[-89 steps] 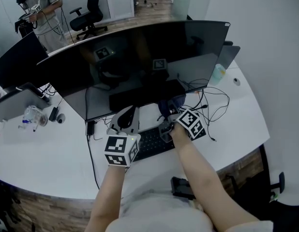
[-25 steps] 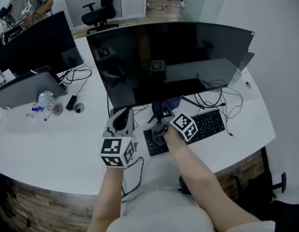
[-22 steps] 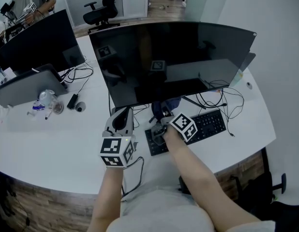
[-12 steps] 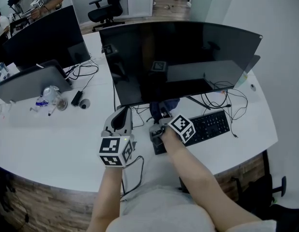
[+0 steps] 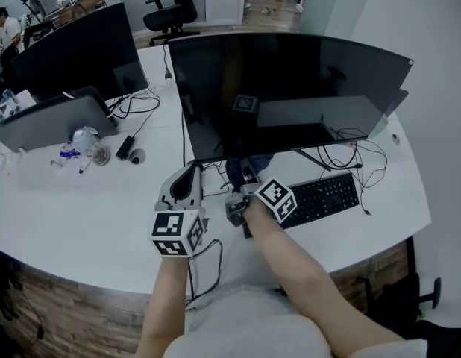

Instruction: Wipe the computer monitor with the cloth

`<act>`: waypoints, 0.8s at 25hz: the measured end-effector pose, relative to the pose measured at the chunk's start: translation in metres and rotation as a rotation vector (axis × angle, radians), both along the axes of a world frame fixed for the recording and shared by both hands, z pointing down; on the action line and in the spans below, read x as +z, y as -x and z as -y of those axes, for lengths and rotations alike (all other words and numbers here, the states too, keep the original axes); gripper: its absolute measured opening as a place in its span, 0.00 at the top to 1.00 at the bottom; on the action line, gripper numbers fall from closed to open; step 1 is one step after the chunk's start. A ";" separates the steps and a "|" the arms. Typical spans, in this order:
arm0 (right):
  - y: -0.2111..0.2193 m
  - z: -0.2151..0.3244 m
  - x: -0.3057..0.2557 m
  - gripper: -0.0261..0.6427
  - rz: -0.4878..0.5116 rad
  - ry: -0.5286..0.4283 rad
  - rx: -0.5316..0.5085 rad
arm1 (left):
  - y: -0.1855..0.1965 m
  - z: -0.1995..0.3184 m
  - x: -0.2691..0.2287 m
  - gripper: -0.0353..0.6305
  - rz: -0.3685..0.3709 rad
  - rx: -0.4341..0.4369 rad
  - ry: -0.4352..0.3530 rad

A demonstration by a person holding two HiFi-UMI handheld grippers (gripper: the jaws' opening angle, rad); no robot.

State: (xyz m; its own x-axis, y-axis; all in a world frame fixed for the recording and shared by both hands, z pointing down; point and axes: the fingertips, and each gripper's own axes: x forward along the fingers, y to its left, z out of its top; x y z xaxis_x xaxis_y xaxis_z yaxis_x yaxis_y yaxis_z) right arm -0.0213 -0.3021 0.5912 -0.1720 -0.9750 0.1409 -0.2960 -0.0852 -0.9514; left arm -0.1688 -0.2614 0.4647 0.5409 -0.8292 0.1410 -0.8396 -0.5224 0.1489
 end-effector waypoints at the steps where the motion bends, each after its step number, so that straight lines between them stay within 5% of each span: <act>1: 0.003 0.000 0.000 0.83 0.002 0.001 -0.002 | 0.002 0.000 0.000 0.93 -0.001 -0.004 0.000; 20: 0.081 0.004 0.003 0.83 -0.030 0.015 -0.113 | 0.049 0.004 0.008 0.93 -0.001 -0.096 0.016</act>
